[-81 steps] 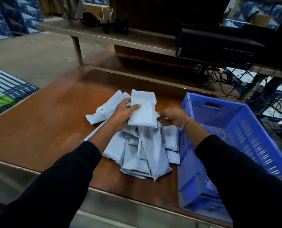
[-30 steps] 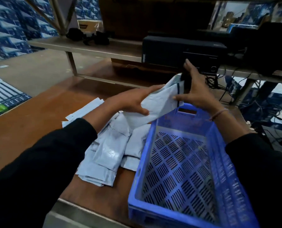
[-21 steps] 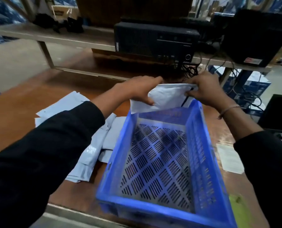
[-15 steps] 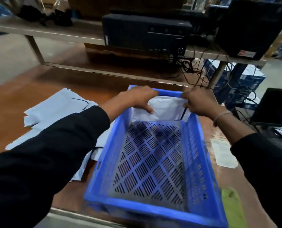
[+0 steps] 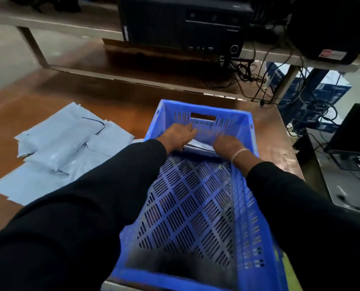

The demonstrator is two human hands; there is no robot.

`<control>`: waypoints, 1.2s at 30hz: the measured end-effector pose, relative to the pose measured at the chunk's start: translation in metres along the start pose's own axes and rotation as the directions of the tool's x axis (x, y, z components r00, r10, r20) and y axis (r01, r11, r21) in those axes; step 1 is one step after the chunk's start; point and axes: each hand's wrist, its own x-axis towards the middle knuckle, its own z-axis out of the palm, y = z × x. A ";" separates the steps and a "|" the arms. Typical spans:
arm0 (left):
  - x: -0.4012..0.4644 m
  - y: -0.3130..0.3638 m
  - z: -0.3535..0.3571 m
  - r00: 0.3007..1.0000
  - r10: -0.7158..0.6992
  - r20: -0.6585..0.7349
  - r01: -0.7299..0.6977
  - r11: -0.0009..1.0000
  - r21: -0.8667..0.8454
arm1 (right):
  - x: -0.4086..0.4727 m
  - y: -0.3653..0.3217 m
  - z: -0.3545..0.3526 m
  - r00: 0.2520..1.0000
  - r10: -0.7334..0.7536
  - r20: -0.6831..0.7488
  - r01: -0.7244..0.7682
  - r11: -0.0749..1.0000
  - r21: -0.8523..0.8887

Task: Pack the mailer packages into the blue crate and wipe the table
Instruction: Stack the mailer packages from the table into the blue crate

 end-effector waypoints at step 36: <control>-0.127 -0.084 -0.024 0.909 -0.231 -0.346 -0.248 0.367 -0.896 | -0.021 -0.027 -0.076 0.988 0.044 -0.146 0.062 0.759 0.648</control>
